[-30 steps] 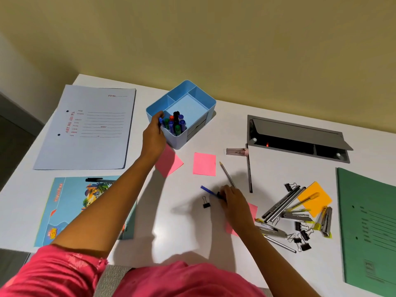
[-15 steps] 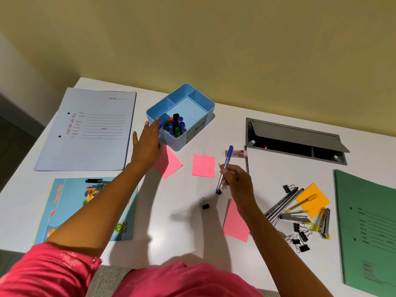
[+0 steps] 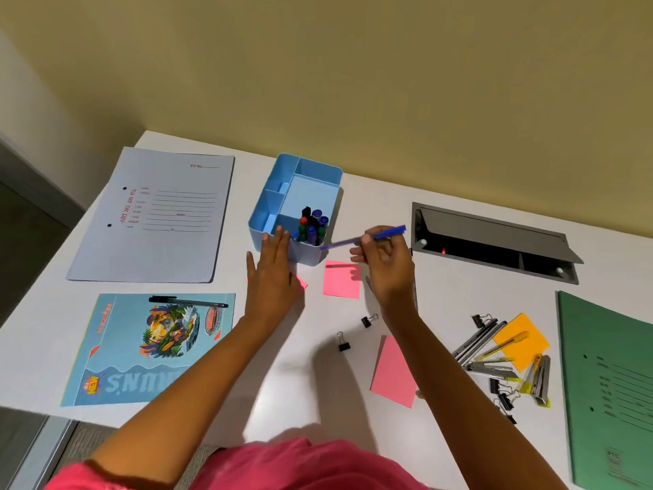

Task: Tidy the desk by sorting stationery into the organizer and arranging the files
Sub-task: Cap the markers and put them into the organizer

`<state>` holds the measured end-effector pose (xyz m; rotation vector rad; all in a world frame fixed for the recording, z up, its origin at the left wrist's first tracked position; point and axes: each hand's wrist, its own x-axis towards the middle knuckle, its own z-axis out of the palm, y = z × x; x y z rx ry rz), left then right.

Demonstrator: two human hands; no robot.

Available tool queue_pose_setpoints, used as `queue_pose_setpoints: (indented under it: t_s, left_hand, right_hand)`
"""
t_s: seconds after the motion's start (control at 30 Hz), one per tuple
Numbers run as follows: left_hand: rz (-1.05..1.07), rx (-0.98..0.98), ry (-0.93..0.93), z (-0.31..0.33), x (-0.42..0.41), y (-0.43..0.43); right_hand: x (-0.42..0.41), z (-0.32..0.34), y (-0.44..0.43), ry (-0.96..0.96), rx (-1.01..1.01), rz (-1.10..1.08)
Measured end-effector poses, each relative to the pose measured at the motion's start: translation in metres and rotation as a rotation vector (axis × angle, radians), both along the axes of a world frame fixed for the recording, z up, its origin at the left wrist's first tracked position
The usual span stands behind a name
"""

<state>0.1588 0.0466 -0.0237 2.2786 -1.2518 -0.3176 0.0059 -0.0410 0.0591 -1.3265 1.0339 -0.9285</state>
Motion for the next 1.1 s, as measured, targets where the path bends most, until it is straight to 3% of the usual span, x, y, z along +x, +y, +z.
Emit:
queue_pose_setpoints:
  t_s: [0.23,0.4,0.6,0.93,1.1]
  left_hand:
    - [0.164,-0.243,0.305,0.013,-0.006,0.000]
    - [0.237,-0.300,0.311,0.016,0.007,-0.005]
    - [0.231,-0.253,0.317,0.026,0.014,-0.012]
    - [0.180,-0.237,0.299,0.025,0.014,-0.014]
    - [0.261,-0.322,0.260,0.025,0.020,-0.003]
  right_hand:
    - [0.056,0.030,-0.005,0.171,-0.319,0.046]
    - [0.088,0.019,-0.013,0.520,-0.603,0.148]
    - [0.098,0.002,-0.017,0.791,-0.674,0.219]
    - [0.094,-0.006,-0.012,0.793,-0.587,0.246]
    - [0.084,-0.003,-0.012,0.692,-0.567,0.179]
